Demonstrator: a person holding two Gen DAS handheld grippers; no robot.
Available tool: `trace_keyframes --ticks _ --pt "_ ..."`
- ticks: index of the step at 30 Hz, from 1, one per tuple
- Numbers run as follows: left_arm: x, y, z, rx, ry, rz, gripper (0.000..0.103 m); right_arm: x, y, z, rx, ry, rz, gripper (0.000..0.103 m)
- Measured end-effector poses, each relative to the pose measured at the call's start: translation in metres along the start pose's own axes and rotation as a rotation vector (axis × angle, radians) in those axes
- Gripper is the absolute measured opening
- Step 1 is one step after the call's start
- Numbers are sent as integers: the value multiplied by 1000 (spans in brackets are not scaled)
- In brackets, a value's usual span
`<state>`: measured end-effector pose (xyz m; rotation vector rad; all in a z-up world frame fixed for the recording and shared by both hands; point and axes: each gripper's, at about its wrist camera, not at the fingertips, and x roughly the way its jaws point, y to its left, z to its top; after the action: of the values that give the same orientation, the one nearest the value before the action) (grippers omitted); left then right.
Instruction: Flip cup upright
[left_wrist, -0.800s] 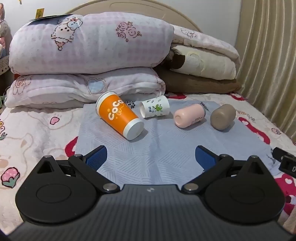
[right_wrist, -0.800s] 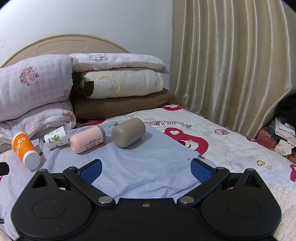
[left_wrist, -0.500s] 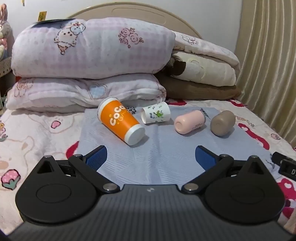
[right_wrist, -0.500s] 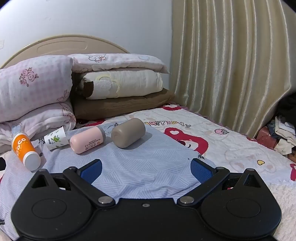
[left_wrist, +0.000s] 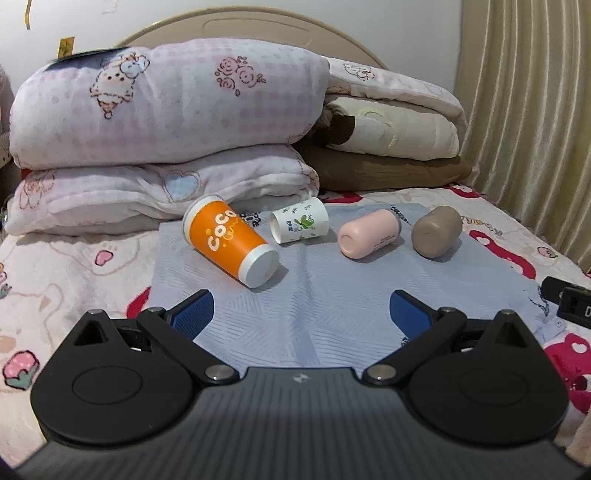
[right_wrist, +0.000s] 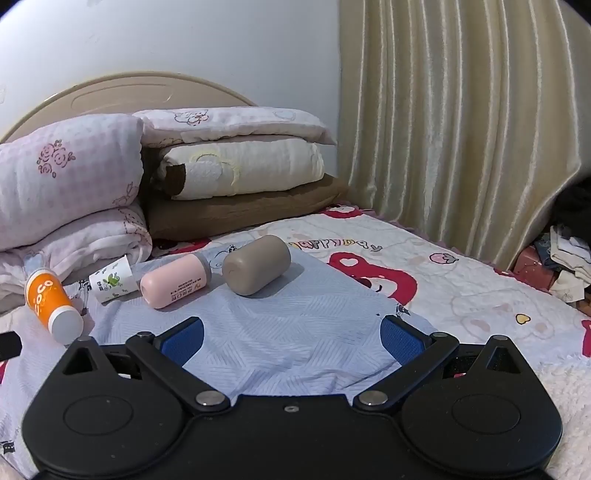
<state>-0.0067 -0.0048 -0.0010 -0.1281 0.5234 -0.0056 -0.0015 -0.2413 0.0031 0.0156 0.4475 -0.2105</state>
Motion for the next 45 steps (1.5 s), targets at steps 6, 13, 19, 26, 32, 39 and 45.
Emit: trace_keyframes --ticks 6,13,19,26,32,39,45 --pt "3 6 -1 -48 27 -19 103 0 -1 -1 -2 2 1 103" --pt "6 7 0 -64 36 -14 103 1 -2 -1 2 9 0 103" --pt "6 8 0 -65 37 -15 103 2 -2 0 2 15 3 103" --pt "6 10 1 -63 32 -18 103 3 -1 -1 -3 24 0 103" --pt "5 10 1 -67 32 -25 103 3 0 -2 -6 22 0 103" --pt "4 9 0 -68 34 -26 103 4 0 -2 -6 25 -1 103" --pt "4 8 0 -69 34 -24 103 4 1 -2 -12 27 0 103"
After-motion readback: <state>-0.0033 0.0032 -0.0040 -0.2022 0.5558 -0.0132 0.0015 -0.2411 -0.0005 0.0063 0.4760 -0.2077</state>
